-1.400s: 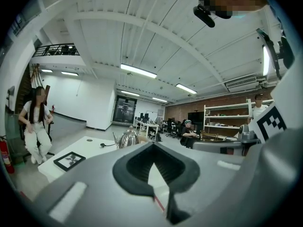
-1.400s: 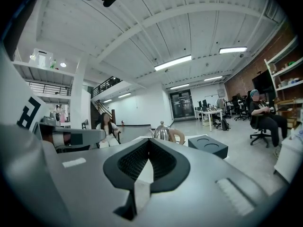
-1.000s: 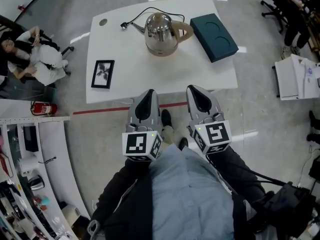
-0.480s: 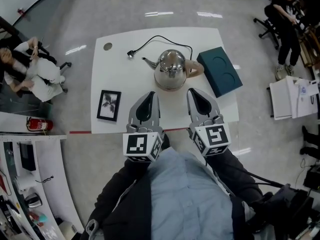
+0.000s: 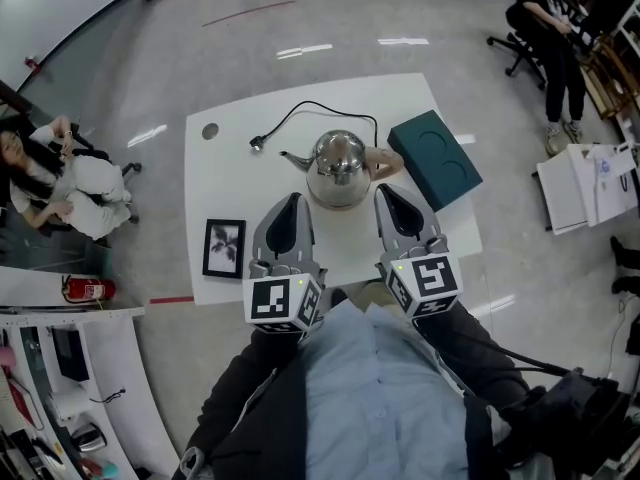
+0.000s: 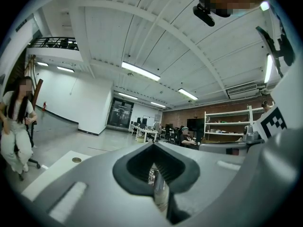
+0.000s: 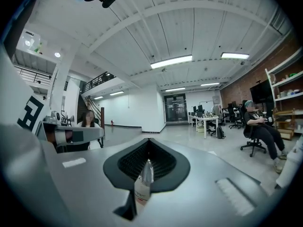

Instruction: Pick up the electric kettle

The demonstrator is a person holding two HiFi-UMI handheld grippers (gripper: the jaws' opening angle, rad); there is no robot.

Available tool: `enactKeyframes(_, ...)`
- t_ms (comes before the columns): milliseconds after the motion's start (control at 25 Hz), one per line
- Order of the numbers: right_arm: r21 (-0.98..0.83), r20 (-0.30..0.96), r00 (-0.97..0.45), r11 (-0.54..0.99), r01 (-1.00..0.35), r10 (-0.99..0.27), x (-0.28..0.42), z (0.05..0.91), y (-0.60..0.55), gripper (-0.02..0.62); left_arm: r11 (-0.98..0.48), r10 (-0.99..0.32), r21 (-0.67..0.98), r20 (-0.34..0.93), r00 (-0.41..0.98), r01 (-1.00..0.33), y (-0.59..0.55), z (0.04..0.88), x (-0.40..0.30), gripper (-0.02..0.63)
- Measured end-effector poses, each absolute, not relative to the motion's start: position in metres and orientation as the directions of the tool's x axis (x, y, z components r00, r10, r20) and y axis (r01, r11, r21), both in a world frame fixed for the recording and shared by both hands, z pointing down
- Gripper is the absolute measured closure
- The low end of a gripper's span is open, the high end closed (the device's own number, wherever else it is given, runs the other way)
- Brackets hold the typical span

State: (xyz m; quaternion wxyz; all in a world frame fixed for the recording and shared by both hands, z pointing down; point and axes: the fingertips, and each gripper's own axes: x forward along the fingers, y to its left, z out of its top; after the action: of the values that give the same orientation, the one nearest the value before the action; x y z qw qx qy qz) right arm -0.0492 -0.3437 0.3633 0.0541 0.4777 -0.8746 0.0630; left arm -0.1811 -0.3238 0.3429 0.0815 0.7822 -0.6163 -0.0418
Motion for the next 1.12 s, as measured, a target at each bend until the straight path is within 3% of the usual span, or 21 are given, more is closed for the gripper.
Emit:
enactKeyframes(480, -0.101, 0.210, -0.521, 0.511, -0.853, -0.827, -0.045, 0.396, -0.373, 0.570, -0.207, -0.968, 0.181, 0.106, 0.228, -0.961, -0.353, 0.370, -0.191, 0.604)
enactKeyframes(1120, -0.168, 0.366, -0.423, 0.388, -0.906, -0.829, -0.007, 0.512, -0.410, 0.569, -0.096, -0.956, 0.189, 0.255, 0.144, -0.977, -0.399, 0.467, -0.224, 0.604)
